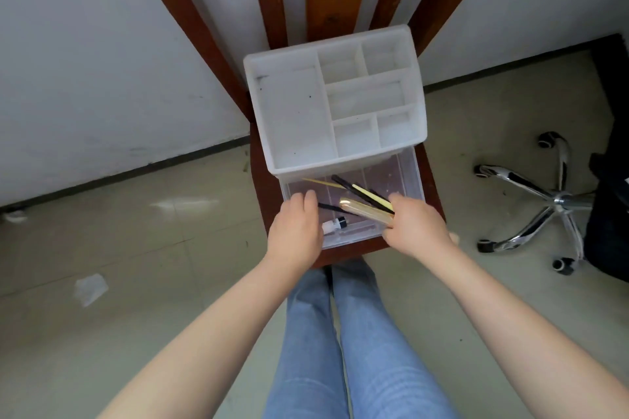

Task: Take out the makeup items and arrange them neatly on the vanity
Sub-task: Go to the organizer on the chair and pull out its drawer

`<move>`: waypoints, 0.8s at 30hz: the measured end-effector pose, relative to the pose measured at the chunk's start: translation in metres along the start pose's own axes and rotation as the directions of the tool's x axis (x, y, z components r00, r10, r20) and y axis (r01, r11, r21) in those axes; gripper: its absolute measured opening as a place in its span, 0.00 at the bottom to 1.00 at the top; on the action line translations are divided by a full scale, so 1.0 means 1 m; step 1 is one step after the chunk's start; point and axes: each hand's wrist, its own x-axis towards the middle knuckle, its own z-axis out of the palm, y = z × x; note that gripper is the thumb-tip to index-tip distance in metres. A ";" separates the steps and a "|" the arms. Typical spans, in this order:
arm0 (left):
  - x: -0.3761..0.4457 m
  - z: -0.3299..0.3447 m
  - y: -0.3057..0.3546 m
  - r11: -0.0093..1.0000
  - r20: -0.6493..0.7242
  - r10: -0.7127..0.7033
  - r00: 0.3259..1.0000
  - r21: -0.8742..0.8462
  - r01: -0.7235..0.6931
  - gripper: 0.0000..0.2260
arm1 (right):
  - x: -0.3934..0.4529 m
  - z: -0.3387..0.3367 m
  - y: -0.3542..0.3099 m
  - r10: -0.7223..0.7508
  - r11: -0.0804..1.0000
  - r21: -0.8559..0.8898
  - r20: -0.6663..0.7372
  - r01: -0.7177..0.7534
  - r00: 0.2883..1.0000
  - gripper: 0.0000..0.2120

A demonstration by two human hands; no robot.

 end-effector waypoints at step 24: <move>0.065 0.006 0.019 0.809 0.551 0.272 0.789 0.313 -0.497 0.41 | -0.013 0.067 0.035 0.244 0.591 0.785 0.047 -0.187 0.969 0.14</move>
